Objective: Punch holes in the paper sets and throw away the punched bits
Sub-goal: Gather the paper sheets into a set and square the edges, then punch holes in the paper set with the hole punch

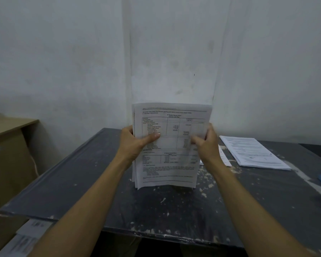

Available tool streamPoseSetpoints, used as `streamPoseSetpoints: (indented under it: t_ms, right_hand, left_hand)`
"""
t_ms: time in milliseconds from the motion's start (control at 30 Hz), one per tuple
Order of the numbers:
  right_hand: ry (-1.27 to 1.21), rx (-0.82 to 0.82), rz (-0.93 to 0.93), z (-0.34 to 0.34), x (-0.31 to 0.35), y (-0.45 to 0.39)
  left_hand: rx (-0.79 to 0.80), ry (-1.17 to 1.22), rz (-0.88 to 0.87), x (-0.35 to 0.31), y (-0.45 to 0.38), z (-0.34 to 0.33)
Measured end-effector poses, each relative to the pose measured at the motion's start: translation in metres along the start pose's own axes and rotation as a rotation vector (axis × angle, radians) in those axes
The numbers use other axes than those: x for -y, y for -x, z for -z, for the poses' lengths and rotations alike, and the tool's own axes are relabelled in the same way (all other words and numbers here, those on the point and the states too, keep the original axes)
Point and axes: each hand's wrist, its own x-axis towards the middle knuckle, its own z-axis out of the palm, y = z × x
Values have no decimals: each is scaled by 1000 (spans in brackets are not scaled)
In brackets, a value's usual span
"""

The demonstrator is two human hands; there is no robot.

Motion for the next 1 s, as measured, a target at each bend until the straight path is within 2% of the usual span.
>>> streamPoseSetpoints:
  t_ms: [133, 300, 400, 467, 600, 767, 1000]
  right_hand:
    - [-17, 46, -176, -3, -35, 9]
    - [-35, 70, -222, -8, -51, -8]
    - [-34, 69, -277, -19, -52, -30]
    - [-40, 54, -332, -29, -53, -49]
    - [-4, 94, -436, -55, -57, -87]
    - [80, 139, -476, -91, -66, -135]
    - [327, 118, -519, -118, -106, -178]
  left_hand:
    - [-19, -10, 72, 22, 8, 3]
    - [-49, -28, 138, 33, -5, 9]
    - [-77, 1, 251, 34, -27, 15]
    - [-39, -14, 339, 37, -44, 22]
    - [-42, -176, 407, 51, -81, 32]
    - [-98, -425, 462, 81, -139, 44]
    - [-29, -580, 563, 127, -186, 39]
